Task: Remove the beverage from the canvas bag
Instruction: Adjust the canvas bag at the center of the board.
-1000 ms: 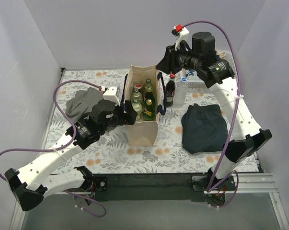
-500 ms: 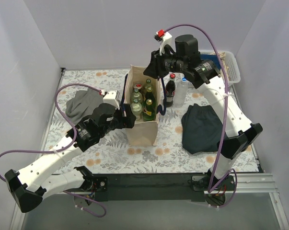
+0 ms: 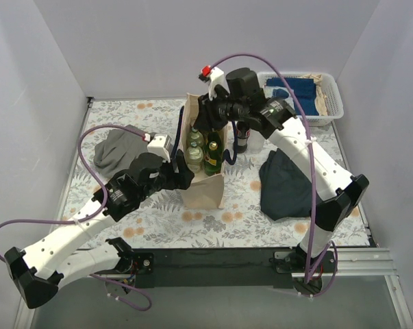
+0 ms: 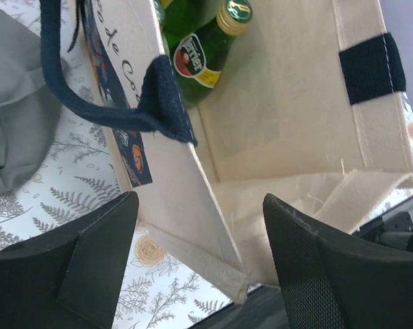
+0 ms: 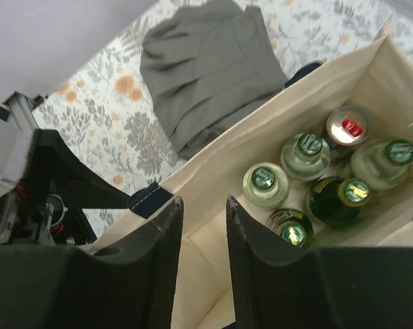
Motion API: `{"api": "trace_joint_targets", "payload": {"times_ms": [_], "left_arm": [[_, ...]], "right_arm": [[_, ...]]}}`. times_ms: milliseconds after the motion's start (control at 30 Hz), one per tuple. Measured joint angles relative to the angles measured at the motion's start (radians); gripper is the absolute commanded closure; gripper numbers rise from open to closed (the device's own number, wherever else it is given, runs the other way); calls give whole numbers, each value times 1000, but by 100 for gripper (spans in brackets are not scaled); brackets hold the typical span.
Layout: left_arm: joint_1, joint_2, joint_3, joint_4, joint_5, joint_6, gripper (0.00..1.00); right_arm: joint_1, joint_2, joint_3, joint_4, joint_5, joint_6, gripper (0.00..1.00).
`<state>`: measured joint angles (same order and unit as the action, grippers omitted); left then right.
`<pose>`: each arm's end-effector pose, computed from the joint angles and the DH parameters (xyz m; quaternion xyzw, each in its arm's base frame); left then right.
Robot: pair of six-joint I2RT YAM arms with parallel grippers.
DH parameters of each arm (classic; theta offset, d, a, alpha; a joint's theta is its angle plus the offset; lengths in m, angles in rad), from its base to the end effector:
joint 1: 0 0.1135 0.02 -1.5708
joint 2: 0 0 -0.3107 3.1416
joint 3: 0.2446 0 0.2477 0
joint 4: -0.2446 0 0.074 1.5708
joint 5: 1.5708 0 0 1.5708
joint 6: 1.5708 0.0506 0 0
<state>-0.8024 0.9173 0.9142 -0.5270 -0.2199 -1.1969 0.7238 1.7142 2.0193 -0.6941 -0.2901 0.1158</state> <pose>0.1317 -0.1204 0.3570 -0.2225 0.8350 -0.3643 0.3472 0.2819 0.2684 0.5040 -0.3228 0.7599 0.3343 0.4545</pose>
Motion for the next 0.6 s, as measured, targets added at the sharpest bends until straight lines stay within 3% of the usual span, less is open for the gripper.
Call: {"api": "trace_joint_targets", "payload": {"times_ms": [200, 600], "left_arm": [[1, -24, -23, 16, 85, 33, 31], [2, -25, -75, 39, 165, 22, 32]], "right_arm": [[53, -8, -154, -24, 84, -7, 62], [84, -65, -253, -31, 189, -7, 61]]}}
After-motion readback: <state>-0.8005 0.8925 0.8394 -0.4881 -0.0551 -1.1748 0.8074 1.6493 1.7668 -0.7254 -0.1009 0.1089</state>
